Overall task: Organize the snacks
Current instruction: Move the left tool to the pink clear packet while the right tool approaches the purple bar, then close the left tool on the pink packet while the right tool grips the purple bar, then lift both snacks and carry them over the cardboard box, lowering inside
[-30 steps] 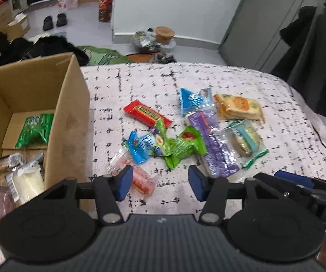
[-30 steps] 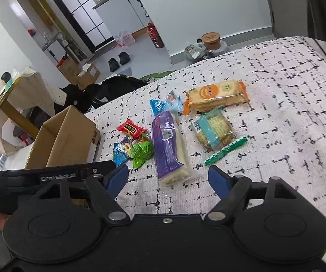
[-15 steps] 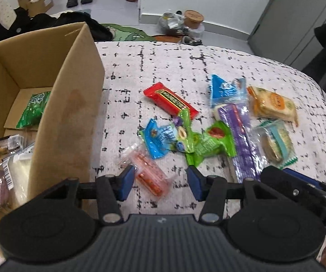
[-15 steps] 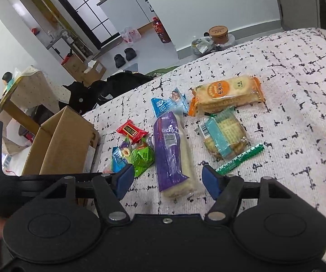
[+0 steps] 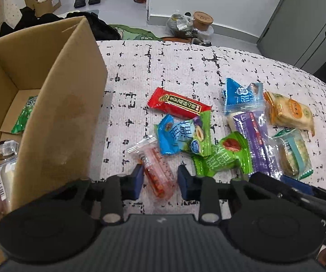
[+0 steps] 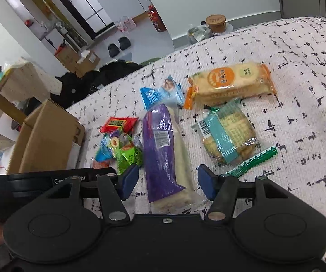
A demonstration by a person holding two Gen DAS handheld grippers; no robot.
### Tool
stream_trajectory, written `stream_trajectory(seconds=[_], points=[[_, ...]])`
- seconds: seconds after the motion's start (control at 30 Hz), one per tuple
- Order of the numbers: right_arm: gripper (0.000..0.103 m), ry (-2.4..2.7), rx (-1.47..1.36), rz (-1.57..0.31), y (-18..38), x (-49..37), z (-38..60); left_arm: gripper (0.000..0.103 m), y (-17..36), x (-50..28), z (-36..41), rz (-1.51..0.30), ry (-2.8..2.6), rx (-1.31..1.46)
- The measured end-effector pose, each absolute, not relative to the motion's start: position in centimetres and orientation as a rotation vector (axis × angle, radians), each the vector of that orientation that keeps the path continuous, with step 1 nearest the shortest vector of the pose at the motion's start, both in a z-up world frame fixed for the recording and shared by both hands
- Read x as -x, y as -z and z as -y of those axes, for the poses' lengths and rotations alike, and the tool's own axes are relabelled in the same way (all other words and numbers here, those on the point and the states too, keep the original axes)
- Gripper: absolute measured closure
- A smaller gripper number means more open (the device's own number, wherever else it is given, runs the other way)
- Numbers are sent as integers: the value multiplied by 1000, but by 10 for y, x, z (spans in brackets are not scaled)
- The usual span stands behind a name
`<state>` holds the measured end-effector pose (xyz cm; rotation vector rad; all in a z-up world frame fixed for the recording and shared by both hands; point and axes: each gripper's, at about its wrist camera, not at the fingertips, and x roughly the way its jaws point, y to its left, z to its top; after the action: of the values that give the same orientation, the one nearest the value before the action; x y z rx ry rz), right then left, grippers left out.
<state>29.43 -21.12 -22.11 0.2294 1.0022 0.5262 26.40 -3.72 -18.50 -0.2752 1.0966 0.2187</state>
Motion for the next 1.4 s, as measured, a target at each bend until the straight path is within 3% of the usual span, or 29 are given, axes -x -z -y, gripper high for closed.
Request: stream_trajectory(seconds=[0.07,0.13,0.23,0.43,1.4], points=[[48,-511,-200,-999,221,-291,208,80,185,-262,37,-1089,-220,268],[60,-505,-168,-1008,221,-291,204,83,184,-261,37,-1085,-215,261],[69,-505,-141,-1024,219,-290,201,84,183,-257,36,-1083,-199,270],[77,-496,-178,-1021,214,-278,208,85,176,-246,35,-1068,-157,287],[80,-529,-280,-792,123,-251,184,85,80,-201,5,-797,-56,254]])
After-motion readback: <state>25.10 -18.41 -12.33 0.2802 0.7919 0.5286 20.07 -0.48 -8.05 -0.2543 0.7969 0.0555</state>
